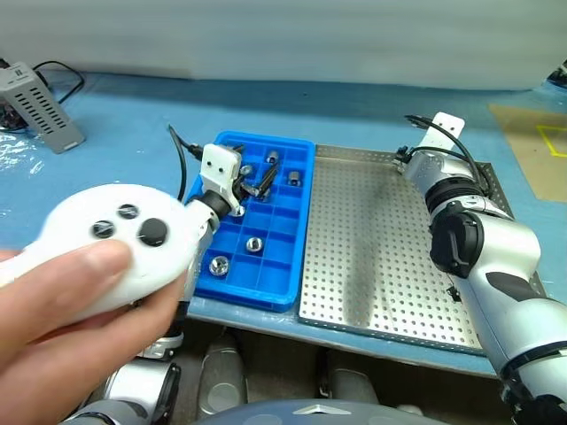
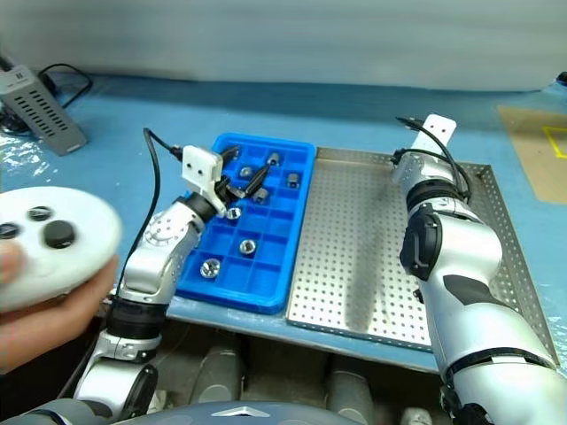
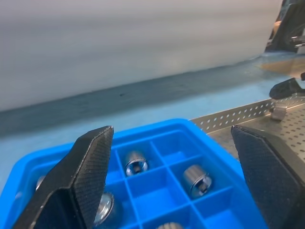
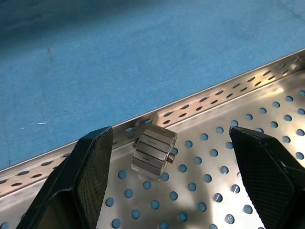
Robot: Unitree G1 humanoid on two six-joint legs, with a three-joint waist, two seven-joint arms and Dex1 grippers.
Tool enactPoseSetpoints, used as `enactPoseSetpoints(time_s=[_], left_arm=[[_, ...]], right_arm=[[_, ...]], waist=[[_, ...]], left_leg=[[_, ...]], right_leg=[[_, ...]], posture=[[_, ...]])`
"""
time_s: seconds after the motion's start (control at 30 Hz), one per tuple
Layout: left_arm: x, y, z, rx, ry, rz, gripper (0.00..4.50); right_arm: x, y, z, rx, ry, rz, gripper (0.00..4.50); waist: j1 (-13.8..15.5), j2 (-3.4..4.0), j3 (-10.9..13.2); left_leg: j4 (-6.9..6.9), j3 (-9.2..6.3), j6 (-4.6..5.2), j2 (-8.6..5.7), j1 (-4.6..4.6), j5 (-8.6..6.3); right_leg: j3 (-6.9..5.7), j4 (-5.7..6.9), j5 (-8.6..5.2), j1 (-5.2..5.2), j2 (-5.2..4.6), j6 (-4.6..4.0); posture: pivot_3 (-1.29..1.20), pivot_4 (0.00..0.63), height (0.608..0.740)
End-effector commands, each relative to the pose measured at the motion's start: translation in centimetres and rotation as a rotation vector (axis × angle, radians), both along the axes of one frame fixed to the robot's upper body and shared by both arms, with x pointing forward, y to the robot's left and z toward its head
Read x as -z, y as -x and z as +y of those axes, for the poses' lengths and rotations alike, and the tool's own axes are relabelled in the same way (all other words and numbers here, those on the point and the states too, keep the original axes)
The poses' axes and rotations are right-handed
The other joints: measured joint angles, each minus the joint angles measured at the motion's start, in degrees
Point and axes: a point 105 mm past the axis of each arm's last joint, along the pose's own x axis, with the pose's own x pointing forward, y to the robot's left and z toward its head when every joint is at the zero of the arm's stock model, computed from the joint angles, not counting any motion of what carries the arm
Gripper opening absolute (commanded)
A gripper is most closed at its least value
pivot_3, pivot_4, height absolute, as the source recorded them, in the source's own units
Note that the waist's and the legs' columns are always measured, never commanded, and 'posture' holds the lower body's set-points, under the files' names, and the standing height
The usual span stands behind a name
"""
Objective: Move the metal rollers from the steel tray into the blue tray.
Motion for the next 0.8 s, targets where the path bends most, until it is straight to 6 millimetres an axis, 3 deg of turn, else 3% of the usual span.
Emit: enactPoseSetpoints(time_s=[0.03,0.27,0.3,0.43,0.67,0.7,0.8], left_arm=[[-1.8,0.7,0.2,-0.012,0.007,-0.070,4.19],[-2.0,0.8,0.3,-0.023,0.018,-0.077,4.19],[-2.1,0.8,0.5,-0.028,0.023,-0.080,4.19],[-2.0,0.9,1.0,-0.050,0.026,-0.082,4.19],[-1.8,1.1,1.2,-0.068,0.030,-0.081,4.19],[-1.8,1.1,1.2,-0.068,0.028,-0.079,4.19],[-1.8,1.1,1.3,-0.068,0.027,-0.078,4.19]], right_arm=[[-0.4,0.1,-0.6,0.025,-0.033,-0.014,4.02],[0.6,1.0,-2.0,0.043,0.073,0.058,4.02],[0.7,1.1,-2.3,0.044,0.101,0.070,3.84],[1.0,1.4,-2.9,0.044,0.167,0.100,2.74],[1.3,1.2,-2.5,0.010,0.105,0.067,0.25],[1.3,1.1,-2.4,0.004,0.108,0.066,0.03],[1.3,1.1,-2.3,-0.001,0.110,0.065,0.03]], waist=[[0.28,0.00,0.00],[0.86,0.00,0.00],[1.00,0.00,0.00],[1.28,0.01,0.00],[1.54,0.00,0.00],[1.51,0.01,0.00],[1.52,0.01,0.00]], left_leg=[[0.00,0.00,0.00,-0.01,0.00,0.00],[0.05,-0.04,-0.01,-0.09,-0.09,0.01],[0.05,-0.05,-0.02,-0.09,-0.10,0.01],[0.05,-0.06,-0.03,-0.08,-0.17,0.02],[0.06,-0.10,-0.03,-0.09,-0.20,0.02],[0.07,-0.11,-0.03,-0.08,-0.20,0.02],[0.08,-0.13,-0.04,-0.08,-0.20,0.02]], right_leg=[[-0.01,0.01,0.00,0.00,-0.03,0.00],[-0.08,0.01,0.00,0.00,-0.14,0.01],[-0.10,0.01,0.00,0.00,-0.14,0.01],[-0.11,0.04,0.00,-0.08,-0.13,0.02],[-0.14,0.03,0.00,-0.08,-0.15,0.02],[-0.15,0.04,0.00,-0.07,-0.14,0.02],[-0.15,0.06,0.00,-0.08,-0.14,0.02]], posture=[[0.37,0.150,0.740],[0.38,0.150,0.740],[0.38,0.150,0.740],[0.40,0.150,0.740],[0.41,0.150,0.740],[0.41,0.150,0.740],[0.40,0.150,0.740]])
